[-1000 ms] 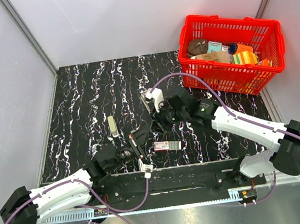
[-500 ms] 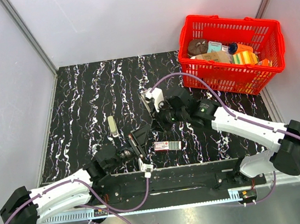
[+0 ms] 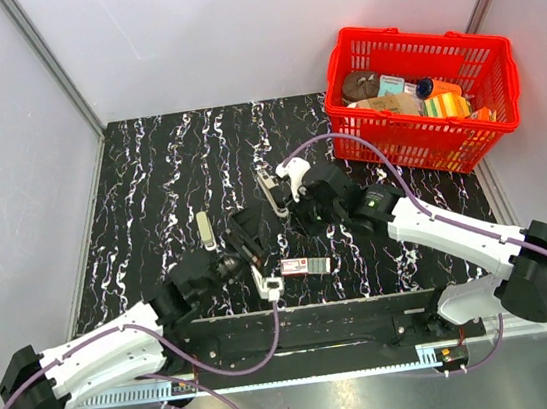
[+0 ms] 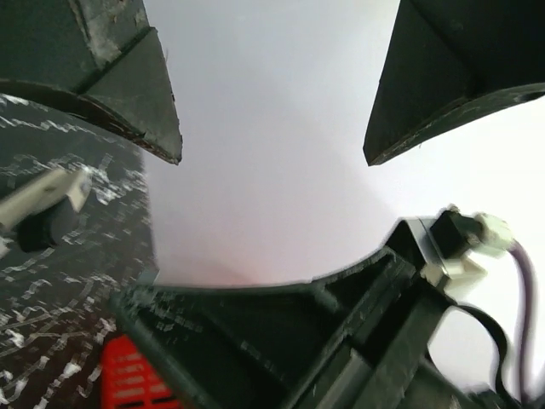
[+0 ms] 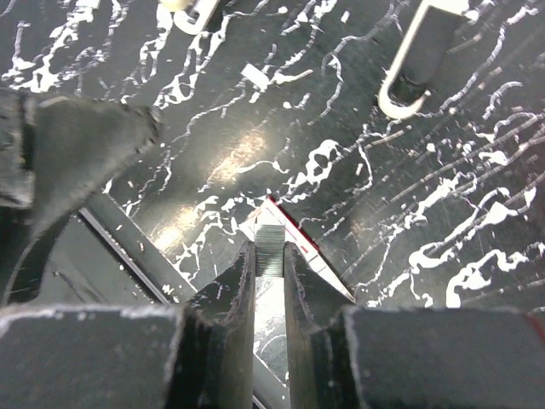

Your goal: Unload the staples from the stapler

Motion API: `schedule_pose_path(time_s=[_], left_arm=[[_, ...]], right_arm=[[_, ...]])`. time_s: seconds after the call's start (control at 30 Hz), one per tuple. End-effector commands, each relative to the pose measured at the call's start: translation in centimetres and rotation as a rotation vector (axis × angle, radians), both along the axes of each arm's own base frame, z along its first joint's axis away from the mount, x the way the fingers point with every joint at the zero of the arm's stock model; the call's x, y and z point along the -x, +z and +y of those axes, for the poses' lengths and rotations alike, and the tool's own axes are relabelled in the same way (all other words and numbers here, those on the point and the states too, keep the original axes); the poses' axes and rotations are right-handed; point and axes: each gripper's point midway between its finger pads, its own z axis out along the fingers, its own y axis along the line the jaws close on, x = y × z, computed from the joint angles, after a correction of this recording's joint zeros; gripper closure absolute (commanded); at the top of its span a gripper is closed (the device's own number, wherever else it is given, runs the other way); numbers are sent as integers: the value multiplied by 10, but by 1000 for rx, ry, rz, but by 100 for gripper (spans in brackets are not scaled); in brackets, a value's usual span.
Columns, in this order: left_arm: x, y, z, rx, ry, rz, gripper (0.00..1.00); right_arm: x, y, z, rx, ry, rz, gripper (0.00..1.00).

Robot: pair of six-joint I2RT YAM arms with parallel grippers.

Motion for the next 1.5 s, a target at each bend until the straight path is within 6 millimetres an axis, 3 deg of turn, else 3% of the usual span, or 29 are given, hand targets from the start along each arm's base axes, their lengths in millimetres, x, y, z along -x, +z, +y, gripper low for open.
schedule_pose_path(time_s=[0.0,0.07,0.2,0.27,0.37,0.57,0.77,1.03,1.47], left_arm=[[-35,-8,20,68,264,397,7],[-53,-18,34,113,409,592,7],[-84,-50,85,171,788,952,7],[-93,-44,102,250,843,1034,6],[-95,-39,108,313,866,1058,5],[-80,-52,104,386,900,1247,6],[-73,-48,104,436,884,1270,7],[-66,-56,107,427,886,1283,7],[-72,-53,103,444,868,1266,8]], right_arm=[[-14,-5,-22,51,-192,2,100],[-20,-21,-31,77,-294,30,100],[-17,-54,-43,114,-434,119,100],[-15,-61,-46,93,-500,156,100],[-5,-75,-42,44,-554,245,100],[7,-106,-44,51,-690,328,100],[16,-112,-33,68,-781,320,100],[28,-124,-33,106,-896,317,100],[37,-143,-31,170,-897,348,100]])
